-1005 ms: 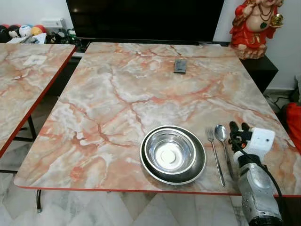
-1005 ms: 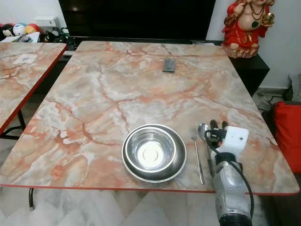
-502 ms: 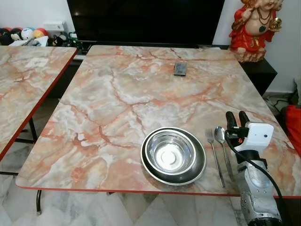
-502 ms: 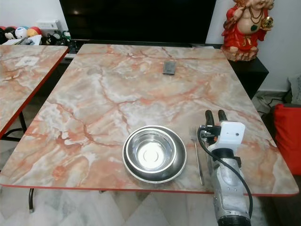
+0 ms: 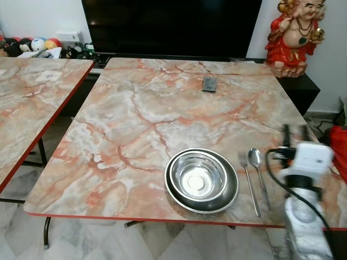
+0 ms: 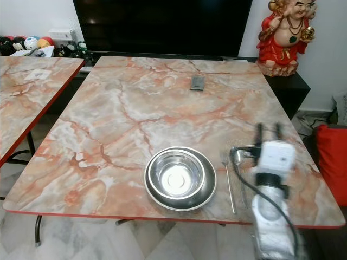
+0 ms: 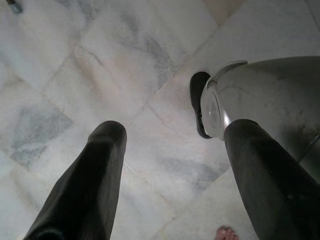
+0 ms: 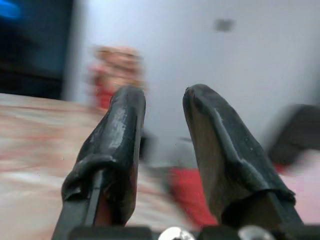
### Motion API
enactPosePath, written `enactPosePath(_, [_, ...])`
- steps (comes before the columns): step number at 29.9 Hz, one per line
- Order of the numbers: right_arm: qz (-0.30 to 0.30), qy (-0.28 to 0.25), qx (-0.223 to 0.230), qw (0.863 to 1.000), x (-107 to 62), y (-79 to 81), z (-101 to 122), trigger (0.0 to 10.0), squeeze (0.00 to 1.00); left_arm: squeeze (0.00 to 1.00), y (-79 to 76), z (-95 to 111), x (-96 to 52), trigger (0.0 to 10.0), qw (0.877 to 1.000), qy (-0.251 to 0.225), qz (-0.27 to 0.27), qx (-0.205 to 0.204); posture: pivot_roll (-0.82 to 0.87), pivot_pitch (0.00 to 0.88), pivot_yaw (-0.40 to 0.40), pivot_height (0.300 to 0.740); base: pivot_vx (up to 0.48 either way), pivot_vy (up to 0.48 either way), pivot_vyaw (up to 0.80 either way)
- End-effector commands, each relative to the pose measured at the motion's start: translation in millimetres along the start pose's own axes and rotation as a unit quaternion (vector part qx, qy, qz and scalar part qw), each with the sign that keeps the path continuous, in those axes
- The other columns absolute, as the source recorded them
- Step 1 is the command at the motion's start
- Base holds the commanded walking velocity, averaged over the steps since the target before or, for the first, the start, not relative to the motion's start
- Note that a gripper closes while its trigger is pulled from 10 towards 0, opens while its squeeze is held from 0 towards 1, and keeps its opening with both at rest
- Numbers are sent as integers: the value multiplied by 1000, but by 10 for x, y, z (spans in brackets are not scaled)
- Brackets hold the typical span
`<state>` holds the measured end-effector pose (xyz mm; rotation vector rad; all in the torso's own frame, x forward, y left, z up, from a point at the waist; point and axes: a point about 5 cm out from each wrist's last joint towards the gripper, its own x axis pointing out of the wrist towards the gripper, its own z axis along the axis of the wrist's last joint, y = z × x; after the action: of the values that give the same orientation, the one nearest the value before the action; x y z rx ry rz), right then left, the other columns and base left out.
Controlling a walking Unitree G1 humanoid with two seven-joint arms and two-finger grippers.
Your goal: Setting the table
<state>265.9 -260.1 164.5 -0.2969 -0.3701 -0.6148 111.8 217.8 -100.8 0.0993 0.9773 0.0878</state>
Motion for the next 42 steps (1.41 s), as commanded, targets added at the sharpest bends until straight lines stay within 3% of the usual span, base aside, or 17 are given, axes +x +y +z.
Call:
enactPosePath(1, [-75,29,-38,996,-35,-282,-68,10000,0,0,7,-77,-22,10000,1000,14,1,2,-21,55,-14,740,0,0,0])
enactPosePath(3, [-100,49,-52,992,-87,-378,-128,10000,0,0,4,-76,-22,10000,1000,14,0,2,-23,55,-15,740,0,0,0])
enactPosePath(4, [-153,125,-91,976,-311,-560,-329,10000,0,0,-4,-72,-20,10000,1000,14,0,2,-22,56,-20,740,0,0,0])
enactPosePath(8, [-203,228,-111,946,-666,-654,-524,10000,0,0,-10,-67,-18,10000,1000,12,-1,1,-23,60,-26,740,0,0,0])
enactPosePath(10, [-218,250,-109,937,-751,-675,-555,10000,0,0,-13,-66,-18,10000,1000,12,-1,1,-26,62,-26,740,0,0,0])
enactPosePath(13, [-266,357,-116,888,-1126,-771,-660,10000,0,0,-25,-63,-16,10000,1000,12,-3,1,-42,65,-30,740,0,0,0])
enactPosePath(17, [-231,406,-147,872,-1257,-777,-715,10000,0,0,-36,-60,-13,10000,1000,12,-4,-1,-48,66,-38,740,0,0,0])
enactPosePath(19, [-194,453,-120,862,-1320,-683,-845,10000,0,0,-41,-59,-13,10000,1000,12,-4,-2,-50,66,-40,740,0,0,0])
enactPosePath(20, [-196,488,-89,846,-1395,-628,-947,10000,0,0,-48,-60,-13,10000,1000,12,-5,-3,-52,63,-49,740,0,0,0])
enactPosePath(23, [-210,525,-82,821,-1475,-605,-1059,10000,0,0,-59,-61,-14,10000,1000,10,-3,-11,-41,65,-57,740,0,0,0])
enactPosePath(26, [-191,534,-77,820,-1462,-555,-1123,10000,0,0,-63,-62,-13,10000,1000,11,-3,-11,-44,65,-62,740,0,0,0])
enactPosePath(30, [-106,572,-58,812,-1451,-357,-1354,10000,0,0,-71,-68,-15,10000,1000,12,-2,-14,-44,63,-70,740,0,0,0])
enactPosePath(34, [28,590,-20,807,-1452,-32,-1573,10000,0,0,-74,-72,-15,10000,1000,12,0,-18,-36,64,-69,740,0,0,0])
enactPosePath(36, [81,598,-9,797,-1485,105,-1617,10000,0,0,-73,-71,-15,10000,1000,12,0,-19,-34,67,-65,740,0,0,0])
enactPosePath(39, [167,591,-37,788,-1565,285,-1667,10000,0,0,-69,-69,-15,10000,1000,12,1,-20,-25,67,-55,740,0,0,0])
enactPosePath(40, [215,587,-50,779,-1628,359,-1685,10000,0,0,-64,-68,-15,10000,1000,11,2,-20,-18,70,-50,740,0,0,0])
enactPosePath(42, [230,584,-52,777,-1661,383,-1695,10000,0,0,-59,-68,-16,10000,1000,11,3,-20,-15,69,-46,740,0,0,0])
